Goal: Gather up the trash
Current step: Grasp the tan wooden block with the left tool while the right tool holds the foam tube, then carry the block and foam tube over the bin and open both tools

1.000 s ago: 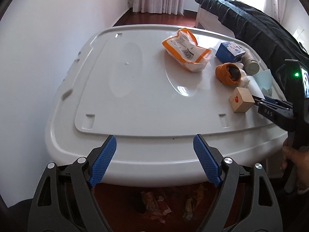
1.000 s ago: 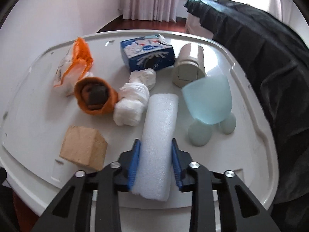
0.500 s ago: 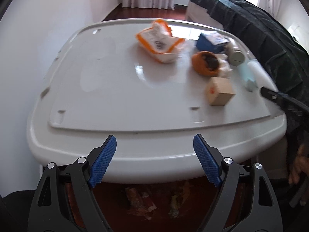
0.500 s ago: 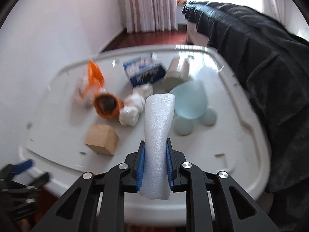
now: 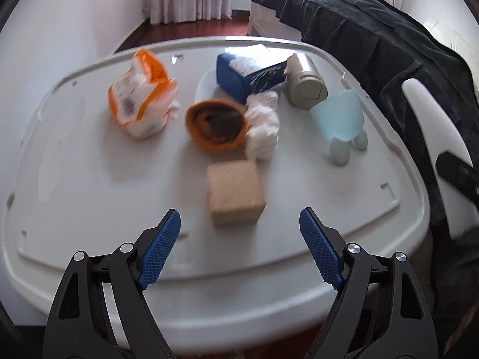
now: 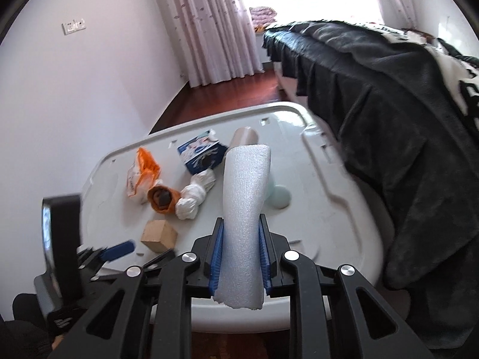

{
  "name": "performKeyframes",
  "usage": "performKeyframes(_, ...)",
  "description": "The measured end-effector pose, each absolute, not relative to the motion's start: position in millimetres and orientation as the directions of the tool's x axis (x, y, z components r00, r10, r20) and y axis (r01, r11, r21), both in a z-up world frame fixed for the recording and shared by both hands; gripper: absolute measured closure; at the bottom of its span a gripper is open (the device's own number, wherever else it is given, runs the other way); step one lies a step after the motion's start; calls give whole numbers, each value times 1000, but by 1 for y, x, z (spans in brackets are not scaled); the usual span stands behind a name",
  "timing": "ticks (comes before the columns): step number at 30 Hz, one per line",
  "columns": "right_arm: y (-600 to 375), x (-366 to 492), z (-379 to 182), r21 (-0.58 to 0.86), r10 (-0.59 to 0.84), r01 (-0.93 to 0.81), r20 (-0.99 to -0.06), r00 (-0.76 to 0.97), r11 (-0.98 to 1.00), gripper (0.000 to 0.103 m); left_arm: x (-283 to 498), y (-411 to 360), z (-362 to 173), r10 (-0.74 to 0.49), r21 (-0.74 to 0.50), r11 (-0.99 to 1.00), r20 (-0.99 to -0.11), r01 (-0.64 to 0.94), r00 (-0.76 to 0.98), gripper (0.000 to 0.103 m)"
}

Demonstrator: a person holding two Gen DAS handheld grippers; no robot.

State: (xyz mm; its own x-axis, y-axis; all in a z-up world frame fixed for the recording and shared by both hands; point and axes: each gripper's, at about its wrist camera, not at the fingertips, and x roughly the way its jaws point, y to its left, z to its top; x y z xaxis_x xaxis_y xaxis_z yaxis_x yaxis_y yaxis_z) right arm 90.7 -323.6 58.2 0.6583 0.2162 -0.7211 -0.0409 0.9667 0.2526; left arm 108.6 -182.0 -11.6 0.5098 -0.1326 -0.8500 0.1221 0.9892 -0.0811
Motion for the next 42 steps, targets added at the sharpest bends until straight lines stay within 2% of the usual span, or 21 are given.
performKeyframes(8,-329,95,57,304,246,-28,-710,660,952,81,135,-174,-30,-77,-56,997,-854,56,515,23)
performKeyframes(14,-327,99,54,325,261,-22,-716,648,945,81,142,-179,-36,-39,1,997,-833,72,552,23)
performKeyframes(16,-326,101,54,325,262,-22,-719,644,945,80,142,-179,-35,-27,7,998,-826,58,564,33)
performKeyframes(18,-324,102,53,321,258,-18,-725,639,947,80,138,-178,-33,-23,17,998,-810,63,586,68)
performKeyframes(19,-323,103,52,318,256,-17,-727,637,948,80,137,-177,-33,-10,35,997,-806,65,592,68)
performKeyframes(26,-310,106,51,262,214,-17,-746,630,965,80,119,-145,-23,-101,-83,995,-818,58,567,69)
performKeyframes(33,-280,107,54,220,213,-69,-749,628,973,80,67,-105,17,-90,-83,996,-795,41,600,69)
performKeyframes(42,-223,77,64,206,287,-200,-721,631,958,80,-27,-63,37,-54,-47,999,-831,26,554,69)
